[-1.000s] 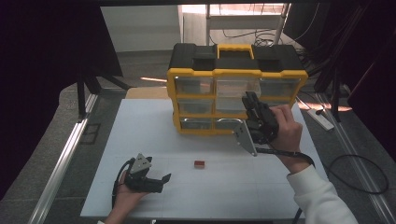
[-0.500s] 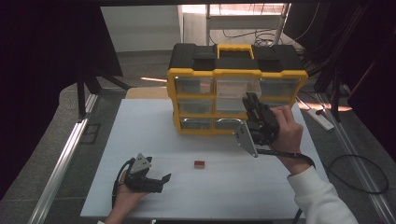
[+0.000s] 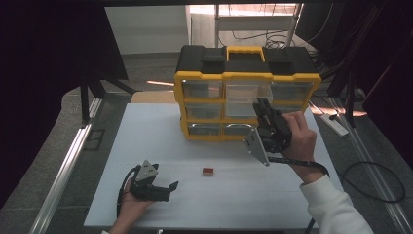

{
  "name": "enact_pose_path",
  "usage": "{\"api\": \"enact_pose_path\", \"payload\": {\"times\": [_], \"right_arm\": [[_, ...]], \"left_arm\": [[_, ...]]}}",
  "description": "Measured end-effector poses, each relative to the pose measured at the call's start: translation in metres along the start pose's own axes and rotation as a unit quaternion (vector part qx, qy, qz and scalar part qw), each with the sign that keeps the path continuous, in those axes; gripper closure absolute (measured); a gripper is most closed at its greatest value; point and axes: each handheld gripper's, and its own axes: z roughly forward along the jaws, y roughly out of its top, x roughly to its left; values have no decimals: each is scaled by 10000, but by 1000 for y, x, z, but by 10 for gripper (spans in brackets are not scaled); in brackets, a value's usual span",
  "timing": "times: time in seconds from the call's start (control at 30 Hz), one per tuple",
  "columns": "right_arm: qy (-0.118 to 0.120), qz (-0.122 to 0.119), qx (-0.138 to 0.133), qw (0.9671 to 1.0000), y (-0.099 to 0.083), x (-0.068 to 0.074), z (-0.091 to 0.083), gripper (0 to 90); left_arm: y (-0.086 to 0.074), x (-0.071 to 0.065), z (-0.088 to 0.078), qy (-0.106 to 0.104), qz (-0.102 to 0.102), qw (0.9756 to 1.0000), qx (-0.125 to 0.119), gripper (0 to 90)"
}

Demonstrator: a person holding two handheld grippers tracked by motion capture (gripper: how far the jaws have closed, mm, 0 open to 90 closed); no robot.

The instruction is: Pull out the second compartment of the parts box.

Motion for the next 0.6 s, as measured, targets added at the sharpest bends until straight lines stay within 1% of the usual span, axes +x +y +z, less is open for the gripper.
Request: {"api": "enact_pose_path", "payload": {"times": [0.6], "right_arm": [[2,-21,-31,10000,0,0,-4,726]], "left_arm": [[0,0,0,1,-5,10000,5,22]]}}
